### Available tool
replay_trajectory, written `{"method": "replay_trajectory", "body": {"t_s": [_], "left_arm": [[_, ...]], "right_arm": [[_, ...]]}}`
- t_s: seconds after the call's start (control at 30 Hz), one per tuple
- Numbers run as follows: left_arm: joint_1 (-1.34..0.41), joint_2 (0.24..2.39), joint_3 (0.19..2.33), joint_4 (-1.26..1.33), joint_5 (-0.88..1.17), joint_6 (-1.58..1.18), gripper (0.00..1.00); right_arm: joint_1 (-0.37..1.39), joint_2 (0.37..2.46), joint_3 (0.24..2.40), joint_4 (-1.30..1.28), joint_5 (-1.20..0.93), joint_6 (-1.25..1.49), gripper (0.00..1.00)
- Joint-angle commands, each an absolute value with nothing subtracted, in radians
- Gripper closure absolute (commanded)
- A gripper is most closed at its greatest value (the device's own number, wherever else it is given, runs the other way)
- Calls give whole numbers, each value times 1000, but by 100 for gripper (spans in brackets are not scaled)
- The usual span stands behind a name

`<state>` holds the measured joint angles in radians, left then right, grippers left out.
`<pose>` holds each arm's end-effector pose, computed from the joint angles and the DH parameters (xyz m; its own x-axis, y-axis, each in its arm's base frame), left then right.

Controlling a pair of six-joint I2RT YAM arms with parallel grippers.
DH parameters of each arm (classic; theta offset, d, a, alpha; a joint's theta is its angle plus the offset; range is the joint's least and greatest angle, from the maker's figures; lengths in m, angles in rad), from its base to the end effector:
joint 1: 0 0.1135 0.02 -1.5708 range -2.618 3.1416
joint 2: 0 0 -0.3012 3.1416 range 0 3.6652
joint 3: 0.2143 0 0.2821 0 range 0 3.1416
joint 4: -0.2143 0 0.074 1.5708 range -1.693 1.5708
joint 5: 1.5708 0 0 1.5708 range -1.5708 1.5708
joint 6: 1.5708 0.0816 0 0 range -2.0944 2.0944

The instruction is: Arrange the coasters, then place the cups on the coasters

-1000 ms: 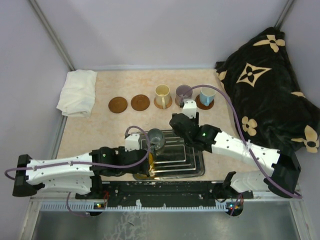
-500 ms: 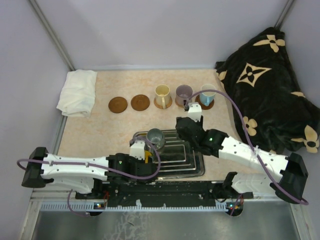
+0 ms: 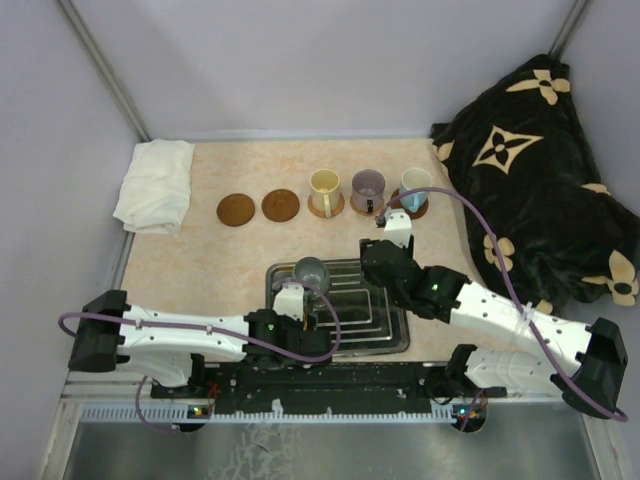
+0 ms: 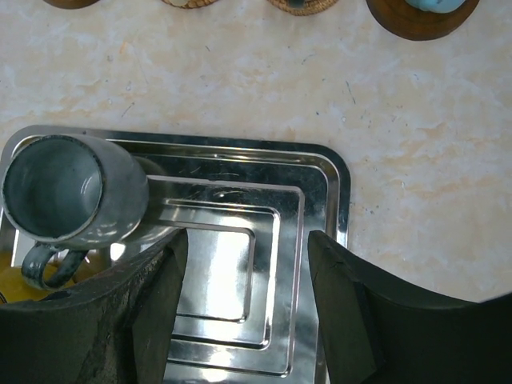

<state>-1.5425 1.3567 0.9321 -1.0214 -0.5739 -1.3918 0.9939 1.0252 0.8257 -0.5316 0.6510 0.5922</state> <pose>0.0513 -0.2483 0.2075 -0.8292 0.0867 -0.5522 0.1215 0.9922 -0.0266 0.1774 0.1819 0.2824 -0.5370 -0.0111 -0.8435 -0.1458 0.9861 0.0798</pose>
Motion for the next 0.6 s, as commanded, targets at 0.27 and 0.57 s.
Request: {"method": "replay_trajectory", "body": {"t_s": [0.27,0.57], "left_arm": [[-1547,1351,938,-1102,-591,-1517,33],[-1548,1334,920,-1159,-537,-1570,54]], "right_arm": [[997,978,809,-480,659,580,37],[997,980,795,-478,657,599,37]]}}
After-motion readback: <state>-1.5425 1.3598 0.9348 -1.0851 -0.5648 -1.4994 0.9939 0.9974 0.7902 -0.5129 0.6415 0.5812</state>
